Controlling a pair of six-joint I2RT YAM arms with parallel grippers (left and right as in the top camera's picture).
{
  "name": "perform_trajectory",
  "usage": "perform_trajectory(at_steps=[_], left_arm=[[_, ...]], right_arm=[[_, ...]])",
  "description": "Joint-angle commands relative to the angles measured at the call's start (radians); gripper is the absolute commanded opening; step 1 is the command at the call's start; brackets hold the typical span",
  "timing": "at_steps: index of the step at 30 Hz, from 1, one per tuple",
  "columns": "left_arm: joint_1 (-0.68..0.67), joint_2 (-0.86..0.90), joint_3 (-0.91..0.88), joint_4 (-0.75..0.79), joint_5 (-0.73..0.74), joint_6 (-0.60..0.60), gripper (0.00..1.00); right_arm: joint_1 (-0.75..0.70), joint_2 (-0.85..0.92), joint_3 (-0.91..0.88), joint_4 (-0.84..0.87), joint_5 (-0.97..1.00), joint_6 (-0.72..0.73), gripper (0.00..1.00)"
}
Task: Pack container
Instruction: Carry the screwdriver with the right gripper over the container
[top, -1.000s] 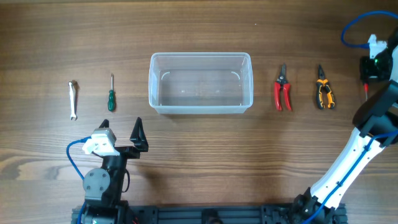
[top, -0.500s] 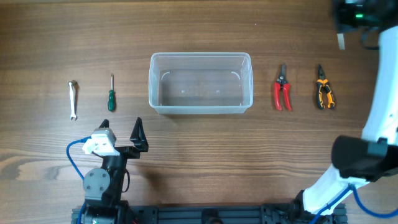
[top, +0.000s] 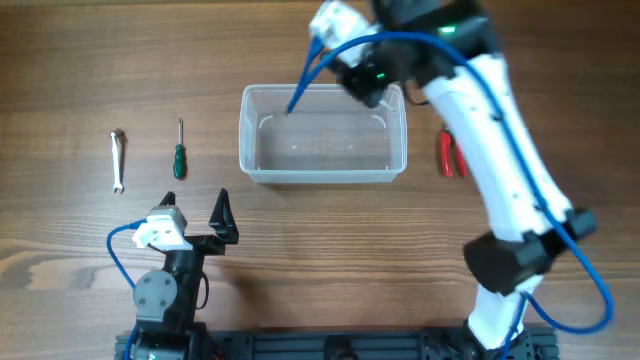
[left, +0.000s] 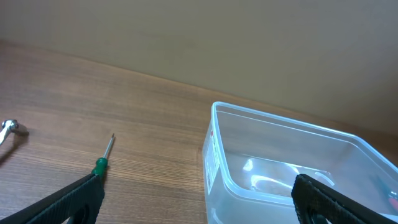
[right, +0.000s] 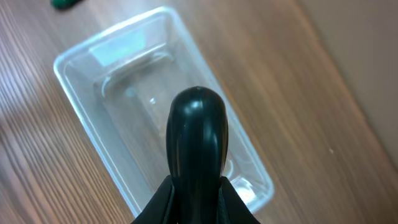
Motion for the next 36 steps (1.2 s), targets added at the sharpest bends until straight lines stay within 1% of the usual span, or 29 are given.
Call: perform_trajectory(at_steps=[1, 5, 9, 18, 24, 27, 31, 34, 36], left_arm=[[0.005, -0.006, -0.005, 0.003, 0.012, 0.009, 1.00], [0.005, -0.006, -0.005, 0.003, 0.012, 0.009, 1.00], [0.005, -0.006, -0.005, 0.003, 0.012, 0.009, 1.00], [0.005, -0.006, -0.005, 0.003, 0.012, 0.009, 1.00], [0.005, -0.006, -0.005, 0.003, 0.012, 0.009, 1.00], [0.005, -0.006, -0.005, 0.003, 0.012, 0.009, 1.00], [0.005, -0.006, -0.005, 0.003, 0.012, 0.009, 1.00], [0.005, -0.006, -0.005, 0.003, 0.012, 0.009, 1.00], [0.005, -0.006, -0.005, 0.003, 0.012, 0.009, 1.00]], right_arm=[[0.021, 0.113, 0.002, 0.002, 0.028, -0.077, 0.15], [0.021, 0.225, 0.002, 0.007, 0.020, -0.074, 0.16], [0.021, 0.288, 0.002, -0.012, -0.050, -0.068, 0.17], [0.021, 0.304, -0.013, -0.010, -0.135, -0.067, 0.21], [0.020, 0.304, -0.192, 0.063, -0.134, -0.066, 0.21], [0.021, 0.304, -0.243, 0.090, -0.134, -0.048, 0.21], [0.021, 0.304, -0.253, 0.093, -0.112, -0.044, 0.22], [0.021, 0.303, -0.253, 0.090, -0.008, -0.016, 0.22], [0.021, 0.303, -0.253, 0.082, 0.024, -0.005, 0.23]])
